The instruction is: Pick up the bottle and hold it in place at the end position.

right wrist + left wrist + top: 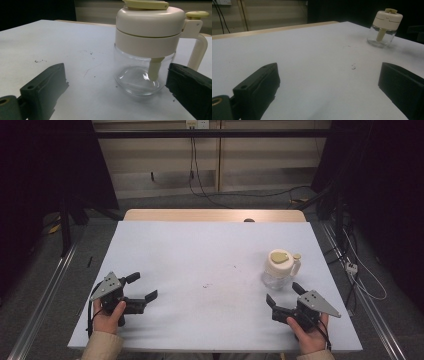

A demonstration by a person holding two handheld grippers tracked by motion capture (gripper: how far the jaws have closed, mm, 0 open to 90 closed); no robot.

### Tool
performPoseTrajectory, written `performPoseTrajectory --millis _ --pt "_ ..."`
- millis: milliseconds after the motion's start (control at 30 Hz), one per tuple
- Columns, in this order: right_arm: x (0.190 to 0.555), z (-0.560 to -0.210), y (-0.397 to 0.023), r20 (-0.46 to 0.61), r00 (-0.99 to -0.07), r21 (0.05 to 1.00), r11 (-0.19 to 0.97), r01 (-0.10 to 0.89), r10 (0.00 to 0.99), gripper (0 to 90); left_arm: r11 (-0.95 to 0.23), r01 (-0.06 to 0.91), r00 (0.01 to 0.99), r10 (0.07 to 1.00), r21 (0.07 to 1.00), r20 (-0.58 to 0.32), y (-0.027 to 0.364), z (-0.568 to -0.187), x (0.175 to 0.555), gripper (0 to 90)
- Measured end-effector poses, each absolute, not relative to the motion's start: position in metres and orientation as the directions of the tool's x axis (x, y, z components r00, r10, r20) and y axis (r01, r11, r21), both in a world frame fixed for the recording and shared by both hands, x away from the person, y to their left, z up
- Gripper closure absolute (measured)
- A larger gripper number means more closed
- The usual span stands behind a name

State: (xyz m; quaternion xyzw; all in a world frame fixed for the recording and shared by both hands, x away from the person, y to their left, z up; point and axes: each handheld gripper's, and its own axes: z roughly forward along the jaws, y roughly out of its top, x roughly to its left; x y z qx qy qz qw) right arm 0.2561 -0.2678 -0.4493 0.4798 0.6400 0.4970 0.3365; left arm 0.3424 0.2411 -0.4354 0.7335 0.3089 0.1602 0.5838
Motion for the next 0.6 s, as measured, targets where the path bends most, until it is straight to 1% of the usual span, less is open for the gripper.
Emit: performPoseTrajectory --millis 400,600 --pt "0.263 -0.447 -0.268 0.038 -0.291 0.957 0.048 0.285 0.956 2.1 -0.128 0.261 0.757 0.642 0.957 -0.121 0.242 -0.435 0.342 3.1" --pt "0.275 -0.444 -0.273 0.049 -0.259 0.955 0.031 0.296 0.965 2.4 -0.132 0.264 0.758 0.641 0.956 -0.12 0.24 -0.435 0.342 3.2"
